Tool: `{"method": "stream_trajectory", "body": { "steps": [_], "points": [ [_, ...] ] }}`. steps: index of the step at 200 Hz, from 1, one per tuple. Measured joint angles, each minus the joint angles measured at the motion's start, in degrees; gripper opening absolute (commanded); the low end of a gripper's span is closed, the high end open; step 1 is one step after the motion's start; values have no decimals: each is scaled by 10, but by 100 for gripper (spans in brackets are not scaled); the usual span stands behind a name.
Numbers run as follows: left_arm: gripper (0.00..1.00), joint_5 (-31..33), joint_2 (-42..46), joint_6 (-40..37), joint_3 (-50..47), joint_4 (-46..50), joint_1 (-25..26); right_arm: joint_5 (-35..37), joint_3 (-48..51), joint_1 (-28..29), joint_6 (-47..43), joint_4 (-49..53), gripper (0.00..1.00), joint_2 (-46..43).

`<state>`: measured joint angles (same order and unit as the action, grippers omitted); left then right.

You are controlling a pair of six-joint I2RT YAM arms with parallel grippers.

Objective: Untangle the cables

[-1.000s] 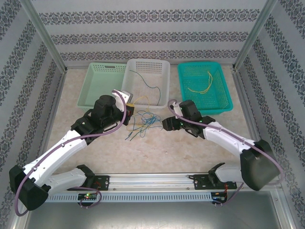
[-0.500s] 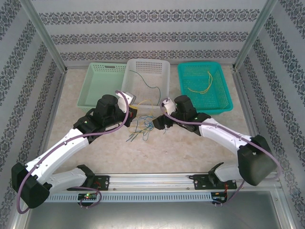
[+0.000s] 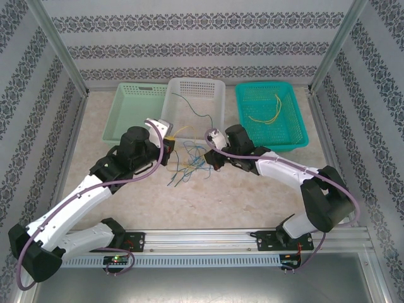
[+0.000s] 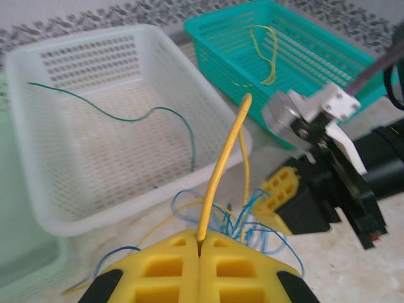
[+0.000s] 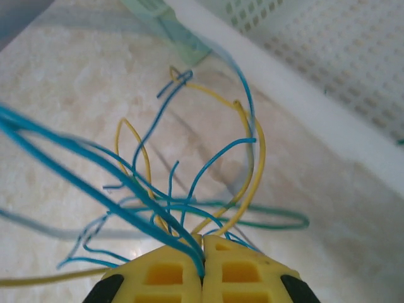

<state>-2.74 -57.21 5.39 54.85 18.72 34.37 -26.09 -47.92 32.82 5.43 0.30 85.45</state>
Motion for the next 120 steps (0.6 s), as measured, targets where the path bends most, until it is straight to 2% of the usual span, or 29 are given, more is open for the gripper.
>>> {"method": "stream_trajectory", "body": {
  "steps": [59,120],
  "points": [
    [4,71,30,-34,38,3,-4,49,47,-1,26,66,0,-4],
    [5,79,60,-50,59,4,-6,83,61,-28,39,117,0,-11]
  ]
}}
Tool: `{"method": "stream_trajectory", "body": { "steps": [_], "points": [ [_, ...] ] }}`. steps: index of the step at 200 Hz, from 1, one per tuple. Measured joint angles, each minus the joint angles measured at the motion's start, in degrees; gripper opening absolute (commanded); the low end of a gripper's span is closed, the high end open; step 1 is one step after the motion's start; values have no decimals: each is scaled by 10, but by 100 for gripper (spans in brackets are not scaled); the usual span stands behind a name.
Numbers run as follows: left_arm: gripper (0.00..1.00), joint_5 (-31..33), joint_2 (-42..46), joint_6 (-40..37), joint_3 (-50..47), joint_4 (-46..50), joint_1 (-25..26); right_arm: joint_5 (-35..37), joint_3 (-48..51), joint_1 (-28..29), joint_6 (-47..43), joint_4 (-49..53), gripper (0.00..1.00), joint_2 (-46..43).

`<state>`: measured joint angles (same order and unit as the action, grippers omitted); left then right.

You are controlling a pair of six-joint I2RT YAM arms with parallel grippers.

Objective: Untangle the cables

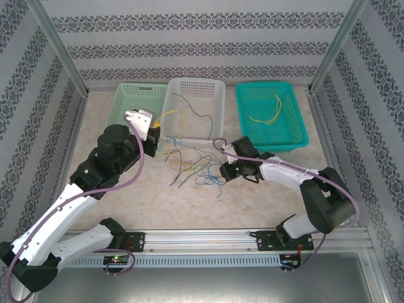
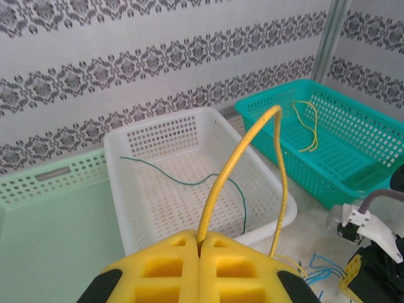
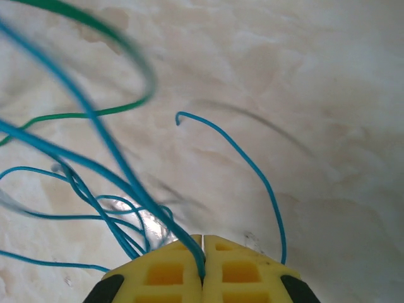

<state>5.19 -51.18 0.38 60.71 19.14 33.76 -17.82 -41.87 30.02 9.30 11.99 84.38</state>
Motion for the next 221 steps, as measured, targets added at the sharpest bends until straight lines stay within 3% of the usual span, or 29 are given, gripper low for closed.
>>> {"method": "stream_trajectory", "body": {
  "steps": [85,94,113,117,130,138,167,221],
  "points": [
    [6,23,46,-17,27,4,-1,20,-55,12,-1,54,0,85],
    [6,19,48,-17,29,4,-1,20,-58,13,-2,60,11,85],
    [6,9,46,-16,30,4,-1,23,-61,13,-4,65,19,71],
    [6,7,45,-16,30,4,-1,22,-61,13,-3,67,26,65],
    [6,2,38,-14,26,4,-1,23,-61,13,-5,67,60,33],
    [6,-2,33,-12,22,4,-1,23,-61,13,-3,67,68,7],
    [6,-15,23,0,2,4,-1,17,-61,17,-11,63,81,-94],
    [6,-43,20,34,-37,1,-1,-1,-94,47,-24,62,87,-152]
  ]
}}
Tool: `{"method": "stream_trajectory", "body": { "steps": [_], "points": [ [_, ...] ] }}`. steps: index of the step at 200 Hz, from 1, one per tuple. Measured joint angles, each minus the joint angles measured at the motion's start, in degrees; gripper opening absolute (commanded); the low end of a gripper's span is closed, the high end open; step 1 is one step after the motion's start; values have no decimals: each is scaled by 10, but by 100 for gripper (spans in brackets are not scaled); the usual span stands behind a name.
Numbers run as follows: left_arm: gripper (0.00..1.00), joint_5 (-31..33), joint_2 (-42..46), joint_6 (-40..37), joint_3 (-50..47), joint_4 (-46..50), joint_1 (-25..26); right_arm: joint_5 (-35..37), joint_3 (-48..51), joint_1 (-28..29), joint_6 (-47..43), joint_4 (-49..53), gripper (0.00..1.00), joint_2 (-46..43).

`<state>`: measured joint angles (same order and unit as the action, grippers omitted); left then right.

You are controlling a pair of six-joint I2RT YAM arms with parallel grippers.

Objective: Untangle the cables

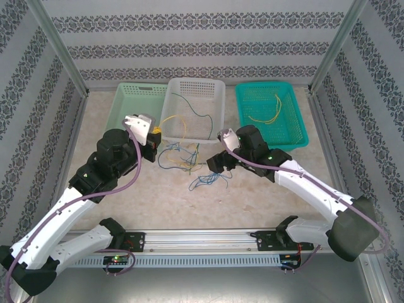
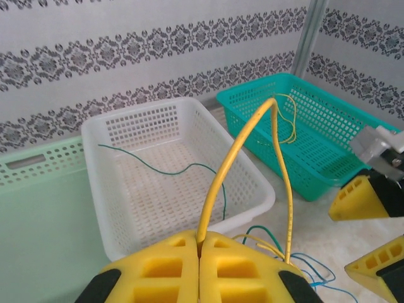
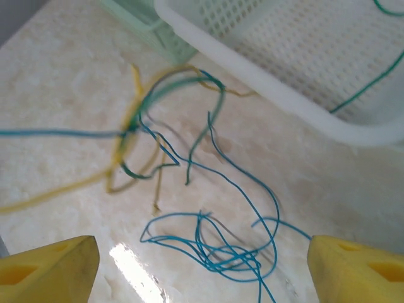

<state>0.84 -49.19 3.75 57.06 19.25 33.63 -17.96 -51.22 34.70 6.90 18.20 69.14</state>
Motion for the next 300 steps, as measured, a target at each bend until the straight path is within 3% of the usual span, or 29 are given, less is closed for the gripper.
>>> {"method": "stream_trajectory", "body": {
  "steps": [143,155,189,209,300],
  "points": [
    [6,-36,-28,30,-24,-35,0,-92,-79,60,82,-117,81,98],
    [6,-37,-29,30,-24,-36,0,-93,-80,65,83,-120,73,103],
    [6,-36,-28,30,-24,-42,0,-99,-94,67,90,-125,32,121],
    [6,-30,-28,29,-24,-42,0,-96,-94,67,91,-122,18,119],
    [7,53,-28,-9,-23,-11,0,-82,-43,15,82,-72,13,32]
  ]
}}
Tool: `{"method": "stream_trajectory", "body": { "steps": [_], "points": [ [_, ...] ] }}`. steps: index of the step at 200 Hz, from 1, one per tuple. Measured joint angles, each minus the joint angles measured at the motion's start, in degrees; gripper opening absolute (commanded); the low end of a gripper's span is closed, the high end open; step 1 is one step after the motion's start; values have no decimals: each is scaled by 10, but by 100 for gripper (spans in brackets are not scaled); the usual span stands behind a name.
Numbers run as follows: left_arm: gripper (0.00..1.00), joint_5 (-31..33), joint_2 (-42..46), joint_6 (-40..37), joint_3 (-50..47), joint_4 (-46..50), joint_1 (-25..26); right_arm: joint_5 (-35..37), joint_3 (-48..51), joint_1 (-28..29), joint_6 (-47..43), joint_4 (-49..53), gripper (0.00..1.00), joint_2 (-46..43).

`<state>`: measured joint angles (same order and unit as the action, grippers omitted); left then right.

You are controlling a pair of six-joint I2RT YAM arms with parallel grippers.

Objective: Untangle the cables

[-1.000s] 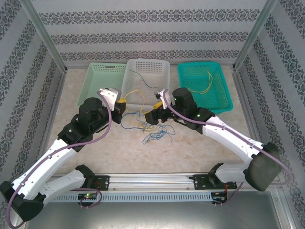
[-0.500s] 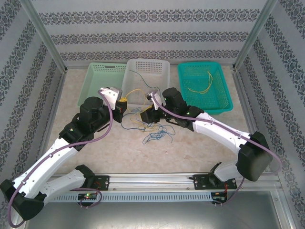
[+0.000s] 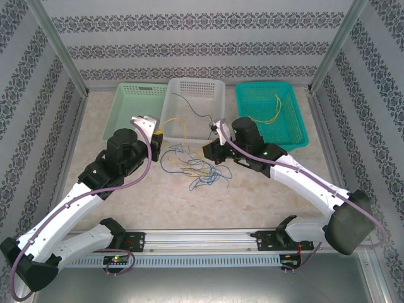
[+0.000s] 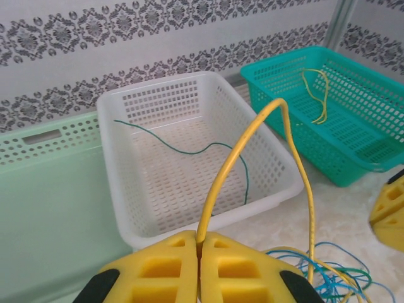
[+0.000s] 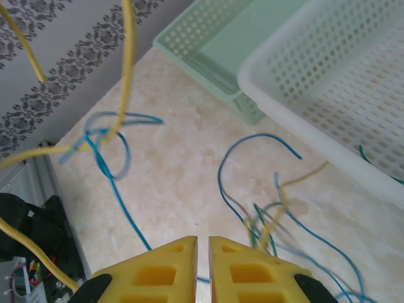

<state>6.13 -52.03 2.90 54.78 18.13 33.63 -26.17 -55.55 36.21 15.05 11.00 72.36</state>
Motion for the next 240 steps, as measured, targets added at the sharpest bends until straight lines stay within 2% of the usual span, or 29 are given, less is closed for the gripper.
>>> {"method": "stream_trajectory", "body": {
  "steps": [20,30,34,38,44,48,57,70,110,167,179,187,213,221,226,240],
  "points": [
    [7,9,0,-6,3,8,0,0,14,-14,-5,9,4,-9],
    [7,9,0,-8,4,8,0,0,20,-18,-3,10,5,-10],
    [7,8,0,-8,5,8,0,-2,21,-19,-4,10,9,-11],
    [7,8,0,-8,5,8,0,-2,22,-19,-4,10,18,-11],
    [7,7,0,-8,6,8,0,-3,23,-19,-3,10,42,-10],
    [7,7,0,-8,6,8,0,-4,23,-19,-2,9,53,-10],
    [7,5,0,-8,6,8,0,-5,23,-17,-7,5,64,-9],
    [7,1,0,-8,6,8,0,-5,23,-8,-17,-2,67,-6],
    [7,-3,0,-8,7,8,0,-27,5,31,-49,-11,66,31],
    [7,-14,0,-8,7,8,0,-44,-33,56,-82,-16,62,99],
    [7,-14,0,-8,7,8,0,-46,-40,60,-87,-17,58,108],
    [7,-14,0,-7,7,8,0,-47,-45,63,-93,-18,50,113],
    [7,-14,0,-7,7,8,0,-47,-59,67,-96,-23,12,128],
    [7,-14,0,-7,7,8,0,-44,-60,68,-100,-24,4,131],
    [7,-14,0,-7,7,8,0,-42,-60,68,-96,-24,0,133],
    [8,-12,0,-8,7,8,0,-35,-60,66,-95,-23,0,133]
  ]
}}
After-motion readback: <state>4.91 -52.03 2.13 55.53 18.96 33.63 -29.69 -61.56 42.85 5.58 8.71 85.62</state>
